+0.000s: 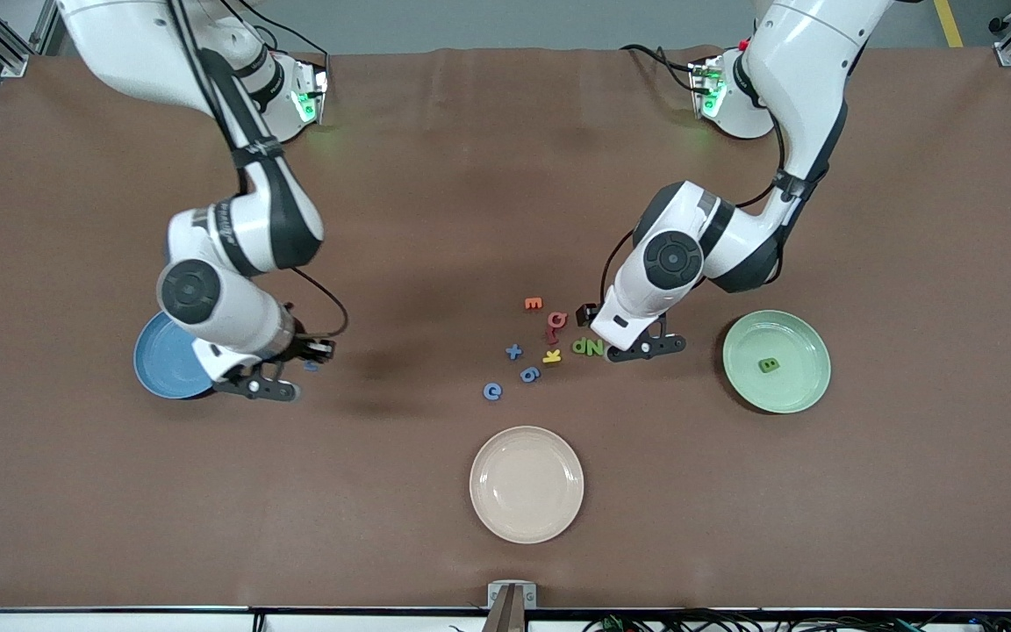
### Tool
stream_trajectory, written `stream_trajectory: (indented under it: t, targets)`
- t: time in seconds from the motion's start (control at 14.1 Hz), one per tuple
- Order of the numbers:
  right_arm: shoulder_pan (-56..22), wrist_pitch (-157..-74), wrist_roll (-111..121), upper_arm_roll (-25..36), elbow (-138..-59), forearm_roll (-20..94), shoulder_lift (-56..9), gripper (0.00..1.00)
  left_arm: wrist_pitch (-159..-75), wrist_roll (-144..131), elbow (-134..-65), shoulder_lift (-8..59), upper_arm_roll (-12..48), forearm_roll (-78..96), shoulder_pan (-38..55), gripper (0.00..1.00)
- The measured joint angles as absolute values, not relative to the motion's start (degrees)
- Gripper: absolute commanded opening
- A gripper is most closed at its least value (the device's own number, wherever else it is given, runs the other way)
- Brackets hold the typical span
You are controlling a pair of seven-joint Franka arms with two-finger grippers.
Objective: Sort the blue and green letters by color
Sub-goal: 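Release the B, return the left gripper while the right gripper carries m, then drop the m on the blue plate while the left gripper grasps green c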
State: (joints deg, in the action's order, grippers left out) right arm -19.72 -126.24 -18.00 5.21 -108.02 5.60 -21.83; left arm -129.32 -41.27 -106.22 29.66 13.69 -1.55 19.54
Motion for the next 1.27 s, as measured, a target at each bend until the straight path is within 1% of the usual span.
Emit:
stream_trajectory:
  t: [0.14, 0.35, 0.49, 0.64, 0.71, 0.78, 0.85, 0.99, 1.27]
  targets:
    - [-16.4, -130.6, -10.7, 5.2, -115.2, 5.6, -18.6, 0.00, -130.8, -41.3, -107.0, 30.4, 13.6, -2.1, 19.4, 0.97]
    - [-10.3, -137.1, 0.7, 5.2, -123.3, 5.6, -16.5, 0.00, -133.3, -41.3, -107.3, 31.8, 13.3, -2.2, 19.4, 0.91]
    - [-6.0, -138.9, 7.5, 5.2, -125.5, 5.6, -16.5, 0.01, -134.9, -41.3, -107.4, 32.9, 13.1, -2.6, 19.4, 0.87]
    - [-2.3, -139.1, 13.1, 5.2, -126.0, 5.6, -16.5, 0.01, -135.6, -41.4, -107.4, 34.0, 13.0, -4.3, 19.3, 0.82]
    - [-0.5, -139.1, 15.6, 5.2, -126.0, 5.6, -16.5, 0.13, -136.1, -41.4, -107.4, 34.5, 13.0, -4.7, 19.2, 0.79]
    - [1.2, -139.4, 17.7, 5.2, -126.1, 5.6, -16.5, 0.48, -136.8, -41.4, -107.4, 35.0, 13.0, -5.0, 19.2, 0.77]
    - [2.6, -139.6, 19.6, 5.1, -126.2, 5.6, -16.5, 0.99, -137.4, -41.4, -107.4, 35.4, 12.9, -5.0, 19.1, 0.73]
    - [4.2, -139.8, 21.3, 5.1, -126.5, 5.6, -16.5, 1.00, -138.3, -41.4, -107.4, 35.8, 12.9, -5.1, 19.1, 0.68]
    - [4.3, -139.3, 21.1, 4.4, -126.5, 5.6, -16.5, 1.00, -139.6, -41.4, -107.4, 35.9, 12.9, -5.1, 19.1, 0.54]
